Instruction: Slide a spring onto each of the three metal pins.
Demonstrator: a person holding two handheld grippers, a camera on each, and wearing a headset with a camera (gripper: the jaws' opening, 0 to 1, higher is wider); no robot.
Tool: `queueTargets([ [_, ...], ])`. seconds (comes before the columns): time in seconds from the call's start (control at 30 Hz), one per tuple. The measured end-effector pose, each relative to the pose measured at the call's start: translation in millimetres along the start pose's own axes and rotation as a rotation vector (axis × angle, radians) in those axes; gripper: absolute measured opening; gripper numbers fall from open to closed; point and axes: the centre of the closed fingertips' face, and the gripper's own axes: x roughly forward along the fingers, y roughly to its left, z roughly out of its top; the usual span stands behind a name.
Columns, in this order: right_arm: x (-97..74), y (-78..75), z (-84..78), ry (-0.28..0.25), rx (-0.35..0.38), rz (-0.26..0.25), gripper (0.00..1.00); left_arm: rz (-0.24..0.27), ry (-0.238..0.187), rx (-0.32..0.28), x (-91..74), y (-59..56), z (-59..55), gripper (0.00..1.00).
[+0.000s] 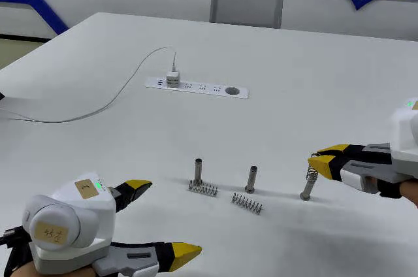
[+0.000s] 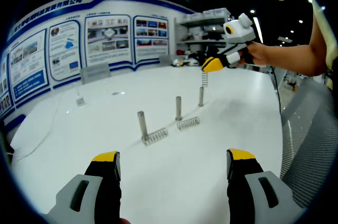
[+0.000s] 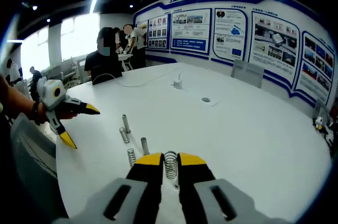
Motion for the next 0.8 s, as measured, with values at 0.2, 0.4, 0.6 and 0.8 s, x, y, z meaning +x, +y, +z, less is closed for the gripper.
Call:
queueTargets([
  [0.2,1.6,-7.9,1.5,-0.017,0.009,-0.023,0.12,0.0,0.0,-0.001,-0.5,0.0,-0.6,0.84],
  [0.4,2.9,-13.3,-0.2,-0.028,0.036,-0.035,0.12,0.002,0.001,-0.004,-0.7,0.7,-1.7,0.84],
  [0.6,4.3,-16.0,-3.3,-0.033,0.049,-0.042,0.12,0.003,0.003,-0.005,-0.4,0.7,-2.3,0.84],
  [0.8,5.6,-17.3,-7.3,-0.032,0.061,-0.044,0.12,0.004,0.007,-0.006,-0.9,1.0,-3.8,0.84],
])
